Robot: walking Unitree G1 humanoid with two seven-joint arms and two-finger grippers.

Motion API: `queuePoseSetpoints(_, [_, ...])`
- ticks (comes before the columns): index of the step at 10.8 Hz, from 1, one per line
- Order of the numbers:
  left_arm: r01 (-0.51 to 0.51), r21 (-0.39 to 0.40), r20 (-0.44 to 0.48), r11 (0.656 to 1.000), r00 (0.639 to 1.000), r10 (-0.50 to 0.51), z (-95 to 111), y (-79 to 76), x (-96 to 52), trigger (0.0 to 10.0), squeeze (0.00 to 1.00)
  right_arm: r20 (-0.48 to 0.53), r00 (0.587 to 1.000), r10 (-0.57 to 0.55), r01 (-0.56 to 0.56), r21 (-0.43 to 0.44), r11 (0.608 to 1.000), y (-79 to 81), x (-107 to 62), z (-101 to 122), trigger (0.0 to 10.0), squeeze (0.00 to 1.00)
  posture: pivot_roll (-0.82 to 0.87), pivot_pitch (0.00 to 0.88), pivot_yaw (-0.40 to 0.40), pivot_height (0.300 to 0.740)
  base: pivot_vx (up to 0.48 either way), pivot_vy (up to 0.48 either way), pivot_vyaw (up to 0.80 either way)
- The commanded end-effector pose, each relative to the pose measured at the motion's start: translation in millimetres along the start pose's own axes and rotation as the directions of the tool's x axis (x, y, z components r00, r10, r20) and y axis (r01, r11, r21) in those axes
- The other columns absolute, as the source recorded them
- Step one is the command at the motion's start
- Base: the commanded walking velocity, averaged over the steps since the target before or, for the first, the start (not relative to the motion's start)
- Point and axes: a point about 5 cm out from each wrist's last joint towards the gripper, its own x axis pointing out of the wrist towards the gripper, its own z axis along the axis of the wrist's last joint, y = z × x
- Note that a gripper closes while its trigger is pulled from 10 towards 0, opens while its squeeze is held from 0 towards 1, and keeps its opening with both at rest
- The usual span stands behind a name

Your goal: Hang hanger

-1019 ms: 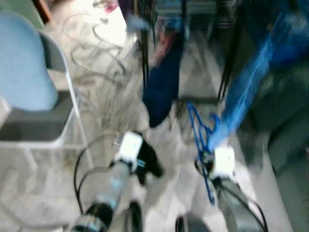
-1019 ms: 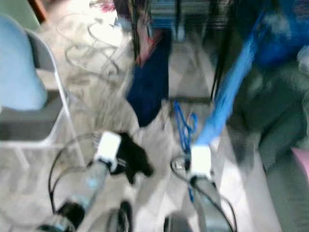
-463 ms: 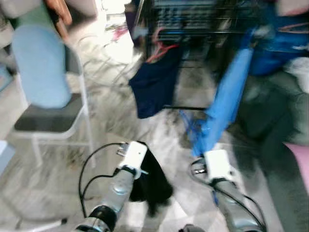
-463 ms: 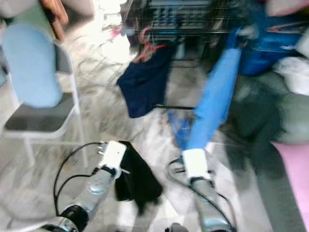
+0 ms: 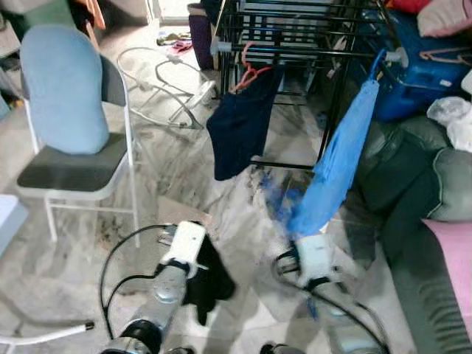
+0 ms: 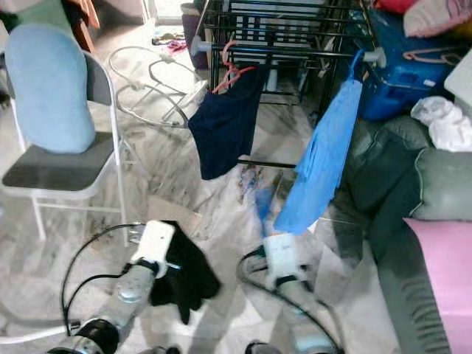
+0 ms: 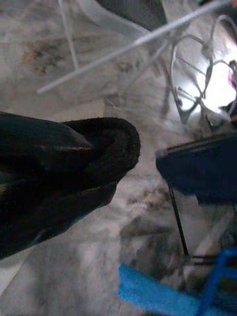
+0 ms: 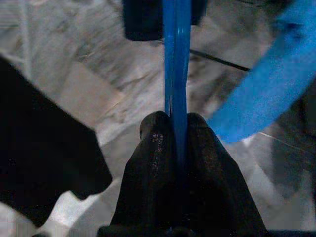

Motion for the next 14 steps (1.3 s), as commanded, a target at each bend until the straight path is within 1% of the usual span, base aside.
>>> queuePoseSetpoints(1, [-0.015, -0.002, 0.013, 1.000, 1.000, 0.015, 1.0, 2.7, -0.1, 10.0, 0.00, 0.006, 1.000, -0.004, 0.004, 0.007, 1.000, -3.0, 1.4, 1.3, 10.0, 0.00, -0.10, 0.116, -0.026, 0.740, 0.000, 0.000, 0.00])
queuePoseSetpoints(2, [-0.021, -0.003, 0.023, 1.000, 1.000, 0.021, 4.0, 1.1, 1.1, 10.0, 0.00, -0.004, 1.000, -0.031, 0.031, 0.049, 0.998, -9.0, 2.0, 0.8, 10.0, 0.00, -0.10, 0.132, -0.008, 0.740, 0.000, 0.000, 0.00])
queuePoseSetpoints(3, [-0.024, -0.010, 0.017, 1.000, 1.000, 0.024, 3.7, -0.8, 1.2, 10.0, 0.00, -0.001, 0.999, -0.038, 0.038, 0.037, 0.999, -10.5, 1.1, -0.1, 10.0, 0.00, -0.12, 0.138, 0.009, 0.740, 0.000, 0.000, 0.00])
queuePoseSetpoints(4, [0.006, 0.000, 0.006, 1.000, 1.000, -0.006, 0.3, -7.6, -1.0, 10.0, 0.00, 0.000, 0.997, -0.077, 0.077, 0.022, 0.997, -12.6, -2.3, -4.1, 10.0, 0.00, -0.13, 0.140, 0.011, 0.740, 0.000, 0.000, 0.00])
queuePoseSetpoints(5, [0.046, 0.014, 0.028, 0.999, 0.999, -0.047, 4.0, -13.7, -0.7, 10.0, 0.00, 0.018, 0.995, -0.098, 0.096, 0.092, 0.991, -12.9, -5.9, -0.7, 10.0, 0.00, -0.15, 0.163, 0.012, 0.740, -0.244, 0.000, 0.00])
queuePoseSetpoints(6, [0.066, 0.021, 0.033, 0.998, 0.997, -0.067, 6.6, -16.4, 0.7, 10.0, 0.00, 0.033, 0.997, -0.073, 0.070, 0.106, 0.992, -6.6, -10.7, -2.3, 10.0, 0.00, -0.18, 0.184, 0.037, 0.740, -0.240, 0.000, 0.00])
queuePoseSetpoints(8, [0.109, 0.020, 0.010, 0.994, 0.994, -0.109, 4.6, -23.4, 0.3, 10.0, 0.00, 0.020, 0.992, -0.128, 0.123, 0.163, 0.979, -9.6, -18.3, -7.8, 10.0, 0.00, -0.21, 0.186, 0.059, 0.740, -0.272, 0.000, 0.00])
queuePoseSetpoints(10, [0.120, 0.021, 0.023, 0.993, 0.992, -0.120, 10.1, -26.2, 3.3, 10.0, 0.00, 0.021, 0.993, -0.113, 0.109, 0.151, 0.983, -6.8, -19.4, -6.8, 10.0, 0.00, -0.21, 0.187, 0.060, 0.740, -0.285, 0.000, 0.00])
queuePoseSetpoints(11, [0.120, 0.022, 0.026, 0.993, 0.992, -0.120, 11.4, -25.7, 4.1, 10.0, 0.00, 0.030, 0.992, -0.119, 0.113, 0.154, 0.982, -10.1, -16.8, -2.0, 10.0, 0.00, -0.21, 0.188, 0.060, 0.740, -0.285, 0.000, 0.00])
queuePoseSetpoints(14, [0.134, 0.036, 0.021, 0.990, 0.991, -0.135, 10.8, -29.0, 3.7, 10.0, 0.00, 0.016, 0.990, -0.139, 0.136, 0.139, 0.981, -18.6, -14.0, -1.7, 10.0, 0.00, -0.20, 0.173, 0.065, 0.740, -0.281, 0.000, 0.00])
